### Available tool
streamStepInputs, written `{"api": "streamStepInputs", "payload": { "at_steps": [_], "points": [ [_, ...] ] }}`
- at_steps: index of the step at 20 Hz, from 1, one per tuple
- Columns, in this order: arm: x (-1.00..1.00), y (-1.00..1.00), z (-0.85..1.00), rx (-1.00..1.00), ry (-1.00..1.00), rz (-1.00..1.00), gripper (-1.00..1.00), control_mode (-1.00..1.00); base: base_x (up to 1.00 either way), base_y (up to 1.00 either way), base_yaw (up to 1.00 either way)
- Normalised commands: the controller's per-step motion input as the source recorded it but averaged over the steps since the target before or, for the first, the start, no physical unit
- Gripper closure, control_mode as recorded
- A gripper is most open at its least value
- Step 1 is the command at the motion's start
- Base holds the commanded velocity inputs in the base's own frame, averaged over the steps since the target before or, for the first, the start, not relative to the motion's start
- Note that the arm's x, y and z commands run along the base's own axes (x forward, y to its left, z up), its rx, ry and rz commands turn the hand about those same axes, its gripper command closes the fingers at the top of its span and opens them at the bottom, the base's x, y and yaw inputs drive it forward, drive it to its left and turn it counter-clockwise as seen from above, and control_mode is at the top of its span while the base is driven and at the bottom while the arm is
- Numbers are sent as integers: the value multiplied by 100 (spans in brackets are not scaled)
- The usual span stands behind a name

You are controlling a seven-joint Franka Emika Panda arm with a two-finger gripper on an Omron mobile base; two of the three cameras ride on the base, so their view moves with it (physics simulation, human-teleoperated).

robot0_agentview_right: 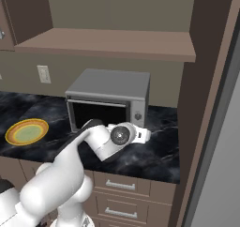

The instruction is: Pick up the bagel from the plate, place it on the toaster oven rack, close the door, and set the timer.

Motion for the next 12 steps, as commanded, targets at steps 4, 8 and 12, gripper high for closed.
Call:
{"api": "streamStepInputs", "payload": {
  "at_steps": [4,8,12],
  "points": [
    [8,-13,0,0,0,0,-100,-100,0,0,0],
    [8,-11,-6,0,0,0,-100,-100,0,0,0],
    [11,-1,-12,0,0,0,-100,-100,0,0,0]
  ]
}}
